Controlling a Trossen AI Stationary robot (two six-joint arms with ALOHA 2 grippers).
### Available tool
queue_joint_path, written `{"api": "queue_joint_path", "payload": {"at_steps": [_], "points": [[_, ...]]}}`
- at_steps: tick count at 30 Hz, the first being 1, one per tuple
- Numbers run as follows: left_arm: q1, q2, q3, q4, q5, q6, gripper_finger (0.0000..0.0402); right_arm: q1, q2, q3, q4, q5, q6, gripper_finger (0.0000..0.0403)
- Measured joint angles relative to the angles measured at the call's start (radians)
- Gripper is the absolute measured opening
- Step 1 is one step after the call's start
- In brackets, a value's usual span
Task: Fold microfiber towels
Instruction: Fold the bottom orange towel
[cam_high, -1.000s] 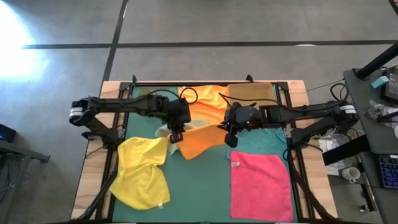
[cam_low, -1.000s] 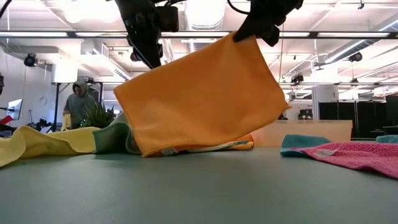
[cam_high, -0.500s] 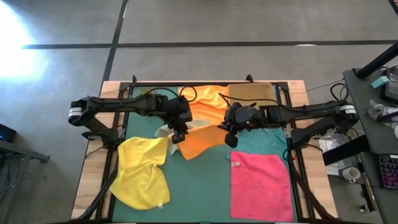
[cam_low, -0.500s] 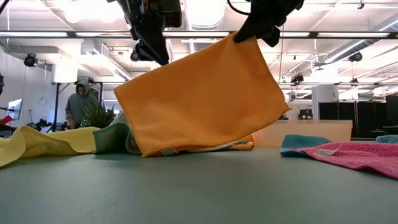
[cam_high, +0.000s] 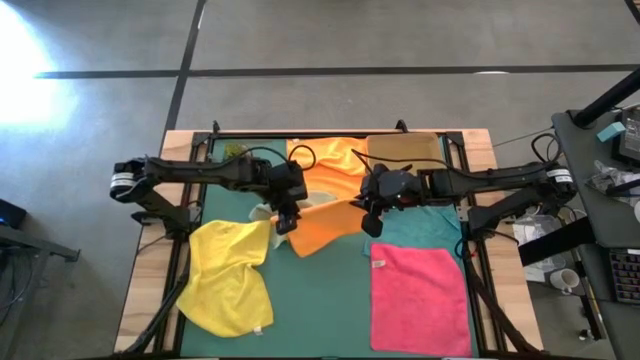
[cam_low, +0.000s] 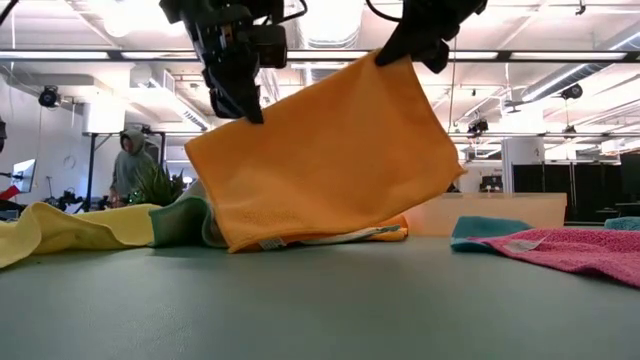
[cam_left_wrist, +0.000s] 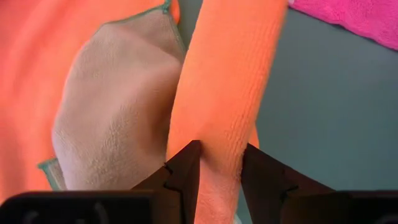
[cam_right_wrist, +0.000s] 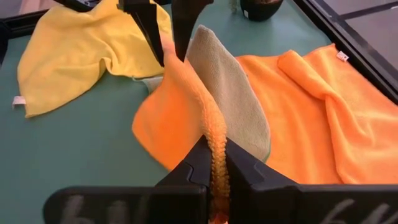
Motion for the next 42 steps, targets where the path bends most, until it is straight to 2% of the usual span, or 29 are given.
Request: {"api": "queue_joint_path", "payload": {"at_steps": [7,11,17,19,24,30,36,40,42], "points": [[-0.008,0.000,-0.041,-0.125,0.000,-0.040,0.0092,0.000,0.000,0.007,0.000,0.000,-0.002,0.0013],[-0.011,0.000,-0.051,-0.126,-0.003,-0.037,0.0082,0.000,0.000,0.008,-0.001,0.000,-0.002,0.0013],[-0.028,0.000,-0.041,-0.126,-0.012,0.023,0.0016,0.000,0.000,0.011,-0.017,0.000,-0.002,0.0013],[-0.037,0.000,-0.028,-0.132,-0.011,0.026,0.0006,0.000,-0.001,0.011,-0.025,0.000,-0.001,0.0013],[-0.053,-0.001,0.045,-0.240,-0.009,0.046,0.0002,0.000,-0.021,0.023,-0.066,0.000,0.001,0.0013],[-0.059,-0.003,0.191,-0.430,-0.009,0.047,0.0001,0.027,-0.045,0.068,-0.127,-0.001,0.022,0.0013],[-0.098,-0.004,0.321,-0.543,0.007,0.019,0.0001,0.114,-0.049,0.078,-0.150,-0.009,0.139,0.0013],[-0.159,-0.005,0.351,-0.550,0.087,-0.019,0.0001,0.200,-0.045,0.078,-0.145,-0.005,0.254,0.0013],[-0.201,-0.005,0.351,-0.549,0.093,-0.043,0.0001,0.244,-0.036,0.078,-0.129,0.001,0.309,0.0013]]}}
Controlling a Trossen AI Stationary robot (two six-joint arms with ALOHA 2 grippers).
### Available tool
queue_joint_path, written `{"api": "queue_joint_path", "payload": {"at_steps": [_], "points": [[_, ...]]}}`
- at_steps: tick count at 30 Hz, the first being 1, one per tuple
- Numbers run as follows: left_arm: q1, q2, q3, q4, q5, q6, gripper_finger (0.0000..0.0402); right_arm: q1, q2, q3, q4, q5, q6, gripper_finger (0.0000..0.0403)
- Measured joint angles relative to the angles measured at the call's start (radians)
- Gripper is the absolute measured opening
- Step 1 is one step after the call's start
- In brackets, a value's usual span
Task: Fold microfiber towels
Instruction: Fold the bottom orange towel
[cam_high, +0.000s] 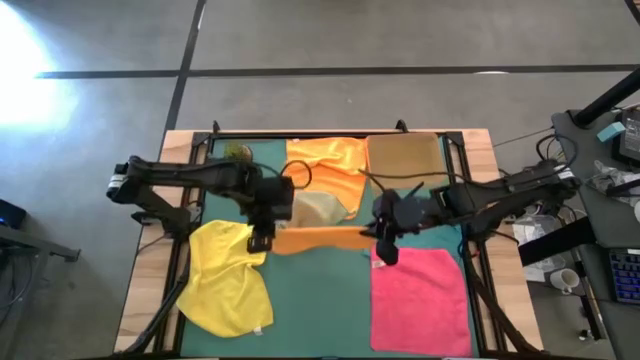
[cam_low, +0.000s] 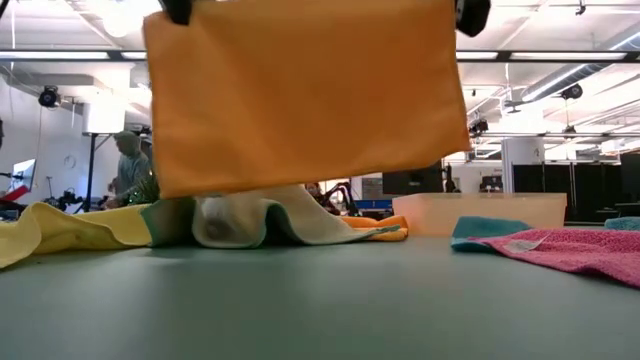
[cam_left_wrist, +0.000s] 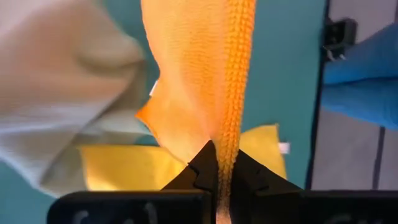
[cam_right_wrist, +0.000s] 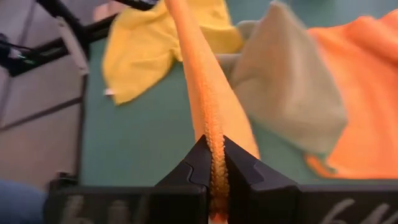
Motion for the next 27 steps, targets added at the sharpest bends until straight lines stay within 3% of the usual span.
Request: {"api": "queue_joint_path", "payload": {"at_steps": [14,27], "points": [[-0.357,0.076,-0.009,0.140,0.008,-0.264,0.0001,0.282,0.166,0.000,0.220,0.049,0.285,0.0013],[-0.522,0.163,-0.009,0.280,0.022,-0.473,0.0001,0.443,0.371,-0.002,0.508,0.061,0.472,0.0013]]}}
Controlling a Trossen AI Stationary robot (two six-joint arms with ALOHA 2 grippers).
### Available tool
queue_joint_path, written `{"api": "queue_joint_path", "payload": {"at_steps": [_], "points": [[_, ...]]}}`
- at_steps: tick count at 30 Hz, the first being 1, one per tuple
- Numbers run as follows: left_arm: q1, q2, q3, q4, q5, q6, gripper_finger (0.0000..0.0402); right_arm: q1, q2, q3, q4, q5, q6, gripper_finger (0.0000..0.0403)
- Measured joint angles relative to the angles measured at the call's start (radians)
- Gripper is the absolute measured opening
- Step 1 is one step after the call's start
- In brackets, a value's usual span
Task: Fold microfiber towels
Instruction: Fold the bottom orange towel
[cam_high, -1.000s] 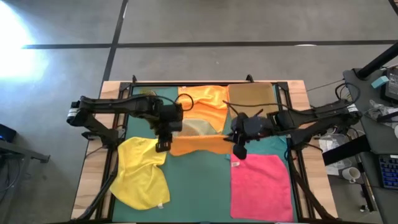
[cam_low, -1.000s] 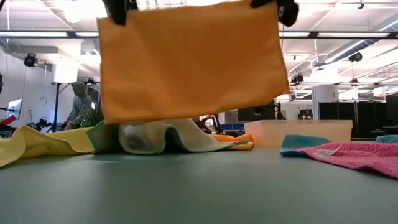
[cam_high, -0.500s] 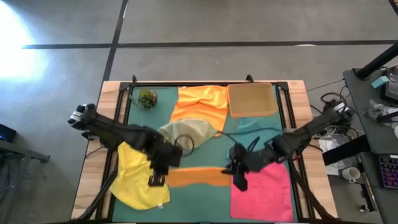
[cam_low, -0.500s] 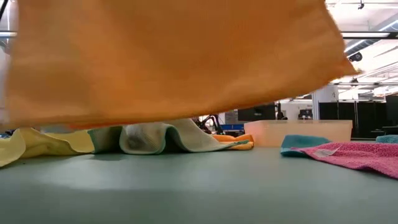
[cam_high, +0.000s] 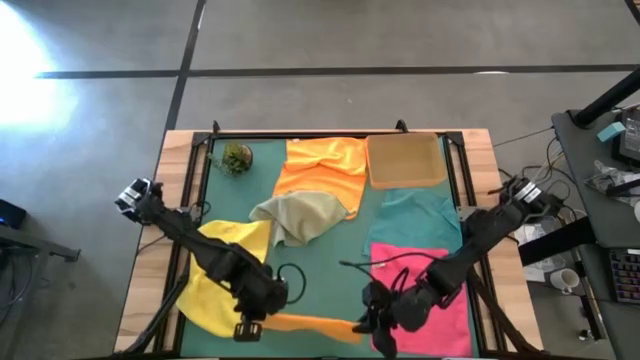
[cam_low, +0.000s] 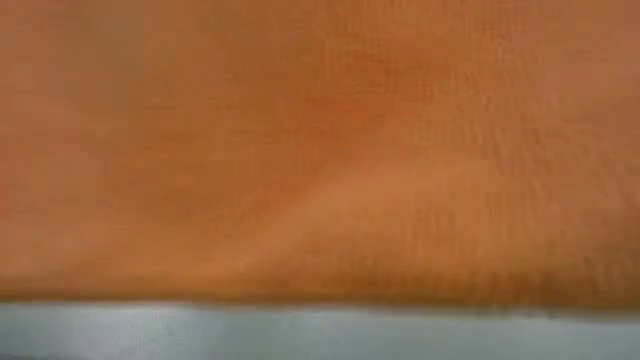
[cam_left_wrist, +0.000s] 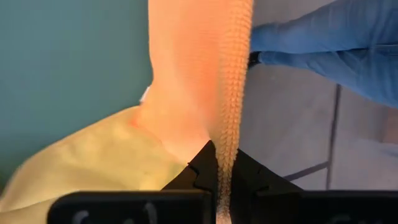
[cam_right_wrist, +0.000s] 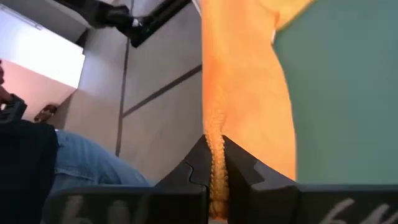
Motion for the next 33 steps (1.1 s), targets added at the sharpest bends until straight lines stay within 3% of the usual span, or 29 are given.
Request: {"api": "queue_joint_path", "payload": {"at_steps": [6,15,23,33], "points": [[0.004,0.019,0.000,0.024,0.001,0.031,0.0001,0.024,0.004,0.000,-0.027,0.045,0.031,0.0013],[0.116,0.114,0.000,0.010,-0.111,0.182,0.0001,-0.033,0.012,-0.003,-0.300,0.129,0.096,0.0013],[0.204,0.199,-0.002,-0.085,-0.164,0.279,0.0001,-0.083,0.024,-0.004,-0.388,0.174,0.094,0.0013],[0.277,0.228,-0.010,-0.088,-0.242,0.333,0.0002,-0.136,0.085,-0.007,-0.461,0.215,0.079,0.0013]]}}
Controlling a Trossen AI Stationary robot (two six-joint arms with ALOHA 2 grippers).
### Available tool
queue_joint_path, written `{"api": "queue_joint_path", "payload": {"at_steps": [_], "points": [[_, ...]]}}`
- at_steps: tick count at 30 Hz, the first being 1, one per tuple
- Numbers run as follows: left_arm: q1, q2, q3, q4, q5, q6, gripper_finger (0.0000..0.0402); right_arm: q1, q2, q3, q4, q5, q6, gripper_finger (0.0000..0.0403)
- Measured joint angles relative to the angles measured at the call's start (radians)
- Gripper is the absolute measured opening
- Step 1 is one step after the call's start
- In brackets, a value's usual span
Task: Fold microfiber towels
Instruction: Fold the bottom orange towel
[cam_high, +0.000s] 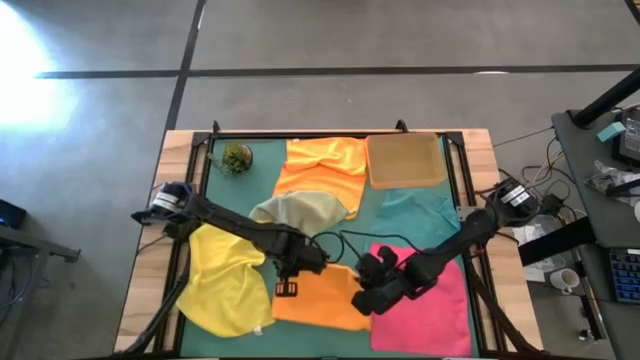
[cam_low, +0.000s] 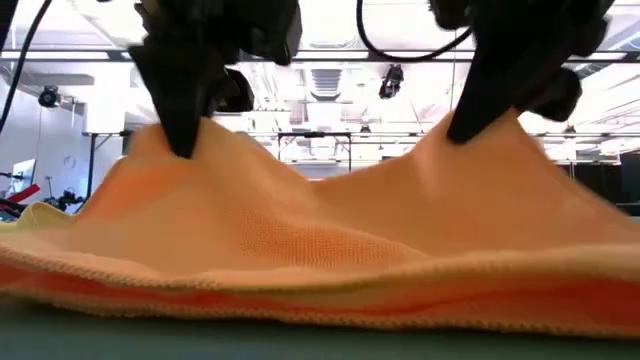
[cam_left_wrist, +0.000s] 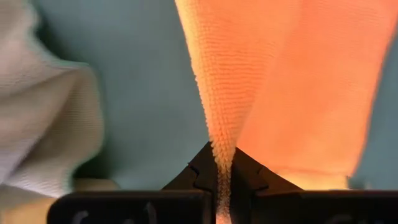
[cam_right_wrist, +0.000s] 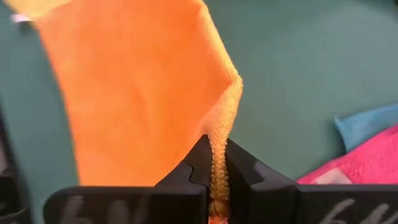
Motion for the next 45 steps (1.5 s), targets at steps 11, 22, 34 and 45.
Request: {"api": "queue_joint_path", "payload": {"at_steps": [11,22,34,45], "points": [[0.038,-0.003,-0.057,-0.001,-0.018,0.051,0.0014,-0.046,0.000,-0.005,-0.054,0.004,-0.066,0.0013],[0.044,-0.006,-0.091,-0.027,-0.020,0.074,0.0133,-0.078,-0.009,-0.006,-0.070,-0.053,-0.075,0.0013],[0.041,-0.098,-0.085,-0.141,-0.020,0.067,0.0164,-0.099,-0.071,-0.004,-0.133,-0.066,-0.095,0.0053],[-0.017,-0.192,-0.091,0.015,-0.021,-0.039,0.0164,-0.104,-0.088,0.012,-0.168,-0.089,-0.129,0.0144]]}}
